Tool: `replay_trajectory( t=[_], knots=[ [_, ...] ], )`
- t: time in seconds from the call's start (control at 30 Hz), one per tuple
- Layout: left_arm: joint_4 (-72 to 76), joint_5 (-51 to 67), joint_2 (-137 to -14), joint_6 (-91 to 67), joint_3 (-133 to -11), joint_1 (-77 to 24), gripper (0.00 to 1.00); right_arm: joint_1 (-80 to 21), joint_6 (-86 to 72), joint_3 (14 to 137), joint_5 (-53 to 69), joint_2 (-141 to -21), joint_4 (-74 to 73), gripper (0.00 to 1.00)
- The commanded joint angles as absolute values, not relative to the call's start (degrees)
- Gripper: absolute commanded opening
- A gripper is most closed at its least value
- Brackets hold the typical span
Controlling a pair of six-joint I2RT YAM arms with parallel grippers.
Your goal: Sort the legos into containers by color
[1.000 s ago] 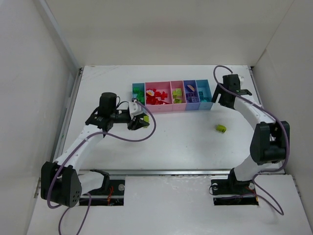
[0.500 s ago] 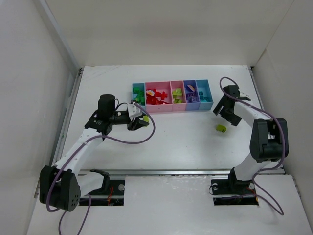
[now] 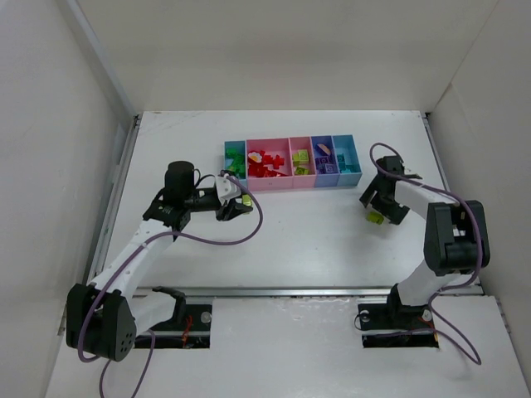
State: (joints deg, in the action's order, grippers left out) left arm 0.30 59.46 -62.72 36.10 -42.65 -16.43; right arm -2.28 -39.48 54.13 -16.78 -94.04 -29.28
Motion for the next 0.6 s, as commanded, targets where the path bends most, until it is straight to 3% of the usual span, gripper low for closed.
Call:
replay_trajectory(
  t=[0.0,0.37,0.47,0.57],
  knots=[
    [2.99,60.47,-61.26,35.24,-42.1,-16.52,0.0,-2.29,-39.91,51.77,-16.26,-92.12,-30.84,0.99],
    [4.04,60.47,-61.26,35.24,-41.05,-16.52,0.0,-3.52,-33.14,48.52,-15.21,-88.24,-30.15,0.91],
    [4.66,60.47,-61.26,35.24,-41.04,-16.52,0.0,-3.52,-33.13,48.52,-15.21,-88.24,-28.84,0.85],
    [4.66,60.47,-61.26,35.24,-41.04,-16.52,0.0,-4.12,-31.74,47.99,-15.21,-88.24,-28.13,0.72]
  ],
)
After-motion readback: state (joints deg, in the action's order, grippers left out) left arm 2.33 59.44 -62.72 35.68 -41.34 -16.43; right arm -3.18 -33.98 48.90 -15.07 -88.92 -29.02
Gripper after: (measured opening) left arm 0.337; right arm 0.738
